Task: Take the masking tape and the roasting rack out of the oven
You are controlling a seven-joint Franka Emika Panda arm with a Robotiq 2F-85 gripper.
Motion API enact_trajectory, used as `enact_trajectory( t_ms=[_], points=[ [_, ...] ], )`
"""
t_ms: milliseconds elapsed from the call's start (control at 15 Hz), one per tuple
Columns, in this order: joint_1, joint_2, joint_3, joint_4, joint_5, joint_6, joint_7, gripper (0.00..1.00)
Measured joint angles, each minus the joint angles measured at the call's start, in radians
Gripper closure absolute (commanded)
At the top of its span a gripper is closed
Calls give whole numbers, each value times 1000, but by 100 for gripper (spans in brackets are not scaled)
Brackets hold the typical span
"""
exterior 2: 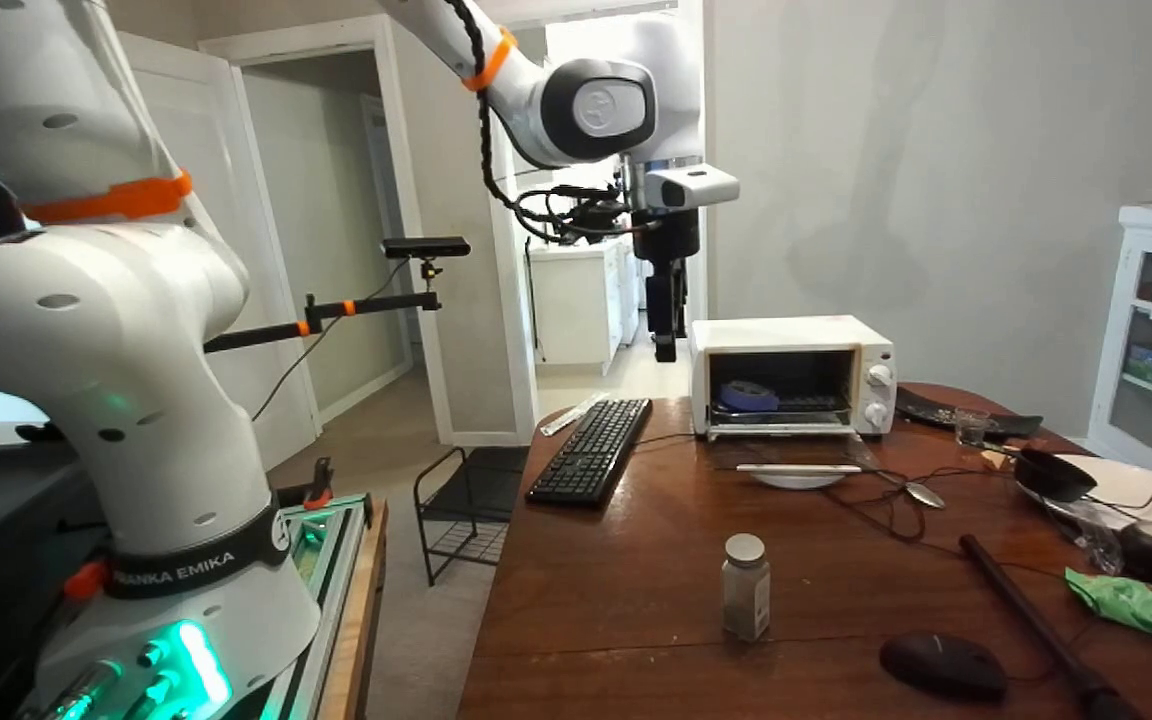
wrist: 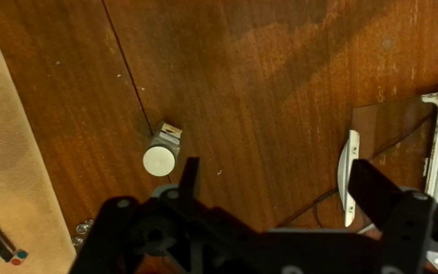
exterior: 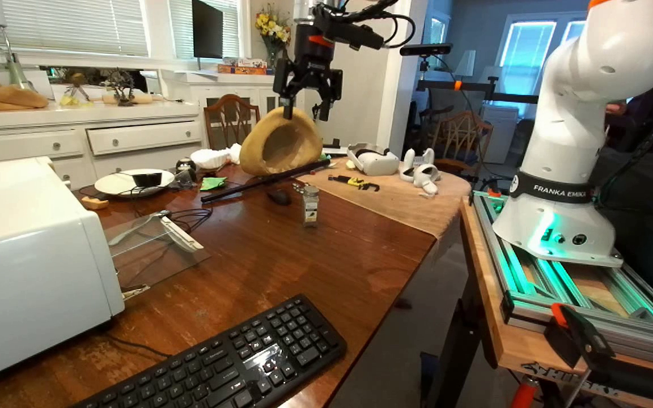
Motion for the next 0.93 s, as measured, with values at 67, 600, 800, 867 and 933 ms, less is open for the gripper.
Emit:
enact_trajectory(
  t_ms=[67, 600, 800, 867, 933],
  points=[
    [1, 33, 4, 27, 0, 1, 18, 0],
    [1, 62, 3, 51, 0, 1, 30, 0],
    [11, 64, -10, 53, 0, 1, 19, 0],
    [15, 72, -19, 59, 0, 6, -10, 0],
    [22, 95, -24, 80, 0, 24, -47, 0]
  ],
)
